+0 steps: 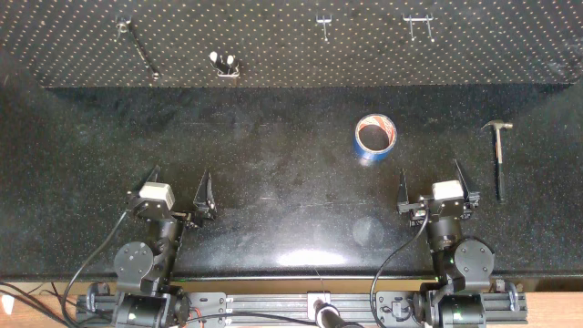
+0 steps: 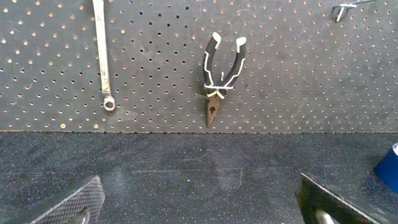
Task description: Place Tools Onto Pegboard
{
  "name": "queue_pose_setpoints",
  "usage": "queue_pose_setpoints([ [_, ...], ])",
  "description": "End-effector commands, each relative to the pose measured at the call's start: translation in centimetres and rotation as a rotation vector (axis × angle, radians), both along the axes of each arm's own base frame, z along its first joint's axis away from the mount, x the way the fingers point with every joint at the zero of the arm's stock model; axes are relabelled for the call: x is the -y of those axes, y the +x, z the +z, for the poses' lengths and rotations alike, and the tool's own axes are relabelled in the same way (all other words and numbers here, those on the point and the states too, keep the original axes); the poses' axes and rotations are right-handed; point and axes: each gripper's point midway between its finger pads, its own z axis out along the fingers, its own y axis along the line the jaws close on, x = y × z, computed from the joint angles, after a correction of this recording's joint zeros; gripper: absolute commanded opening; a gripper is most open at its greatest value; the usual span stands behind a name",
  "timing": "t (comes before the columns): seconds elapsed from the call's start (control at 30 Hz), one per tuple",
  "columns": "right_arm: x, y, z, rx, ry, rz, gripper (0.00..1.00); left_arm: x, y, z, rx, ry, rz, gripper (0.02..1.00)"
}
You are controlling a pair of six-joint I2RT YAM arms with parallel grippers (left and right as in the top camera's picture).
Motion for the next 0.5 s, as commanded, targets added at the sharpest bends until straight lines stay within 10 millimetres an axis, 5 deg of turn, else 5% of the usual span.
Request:
queue_pose_setpoints([
  [0.03,0.0,0.0,-0.2,-0.003,-0.011,-0.004,0.965,-0.3,0.0,0.0,0.007,0.017,0.012,0.993],
  [0.37,0.0,0.1,-0.6,-0.072,0.108,-0.011,0.963,-0.3,0.0,0.0,0.007,0.017,0.012,0.993],
  [0.5,0.0,0.7,2.1,-0.136,0.173,-0.022,0.963,-0.3,0.0,0.0,0.007,0.017,0.012,0.993],
])
